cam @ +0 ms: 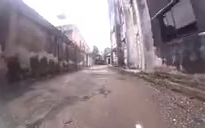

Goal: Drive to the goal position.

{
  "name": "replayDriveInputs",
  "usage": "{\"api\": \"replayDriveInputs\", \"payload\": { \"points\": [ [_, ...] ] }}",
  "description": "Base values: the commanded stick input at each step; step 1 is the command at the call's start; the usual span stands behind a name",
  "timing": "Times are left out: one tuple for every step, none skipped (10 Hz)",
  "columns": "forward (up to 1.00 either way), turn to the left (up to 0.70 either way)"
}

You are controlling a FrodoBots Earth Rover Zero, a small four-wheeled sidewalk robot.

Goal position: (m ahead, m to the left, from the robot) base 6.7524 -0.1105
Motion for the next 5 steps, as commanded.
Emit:
{"api": "replayDriveInputs", "payload": {
  "points": [
    [0.7, 0.0],
    [0.7, 0.0],
    [0.7, 0.0],
    [0.7, 0.0],
    [0.7, 0.0]
  ]
}}
